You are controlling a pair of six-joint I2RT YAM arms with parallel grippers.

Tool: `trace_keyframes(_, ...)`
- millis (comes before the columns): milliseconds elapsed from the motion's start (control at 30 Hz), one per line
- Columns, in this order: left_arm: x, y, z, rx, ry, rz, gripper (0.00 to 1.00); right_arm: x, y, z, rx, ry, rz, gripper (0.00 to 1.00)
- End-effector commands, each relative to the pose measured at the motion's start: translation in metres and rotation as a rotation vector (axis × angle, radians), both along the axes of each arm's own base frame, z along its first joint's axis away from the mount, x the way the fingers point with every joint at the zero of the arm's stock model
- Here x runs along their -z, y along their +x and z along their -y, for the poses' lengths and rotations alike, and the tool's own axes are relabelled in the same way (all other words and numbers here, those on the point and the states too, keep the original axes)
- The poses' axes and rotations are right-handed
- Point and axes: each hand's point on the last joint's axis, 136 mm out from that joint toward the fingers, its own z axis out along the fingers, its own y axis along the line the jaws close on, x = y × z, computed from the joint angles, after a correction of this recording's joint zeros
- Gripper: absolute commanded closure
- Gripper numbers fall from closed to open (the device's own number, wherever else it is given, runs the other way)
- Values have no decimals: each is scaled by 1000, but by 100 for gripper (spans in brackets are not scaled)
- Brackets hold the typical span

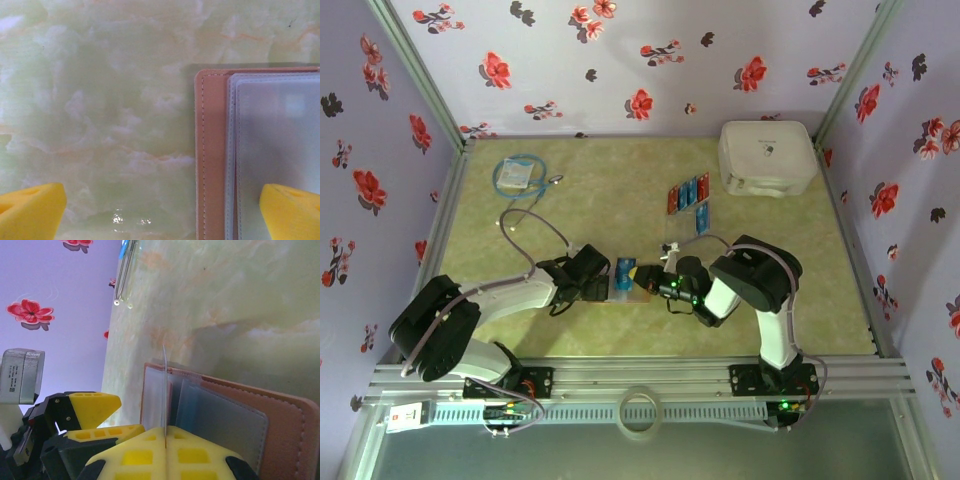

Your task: Put the credit cards into the card holder

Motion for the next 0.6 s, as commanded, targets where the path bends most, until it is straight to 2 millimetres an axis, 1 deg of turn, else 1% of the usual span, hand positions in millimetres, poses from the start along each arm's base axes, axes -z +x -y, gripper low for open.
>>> trace_keyframes(0, 8, -6, -11, -20, 49, -15, 0, 1, -6, -5, -18, 15, -9, 100)
trace_keyframes(267, 9, -6, -10, -19, 49, -14, 0, 7, -12, -1, -21, -1, -25, 100)
trace_keyframes(567, 9, -6, -11, -18, 50, -15, 0, 18, -21, 2, -20, -35, -58, 100)
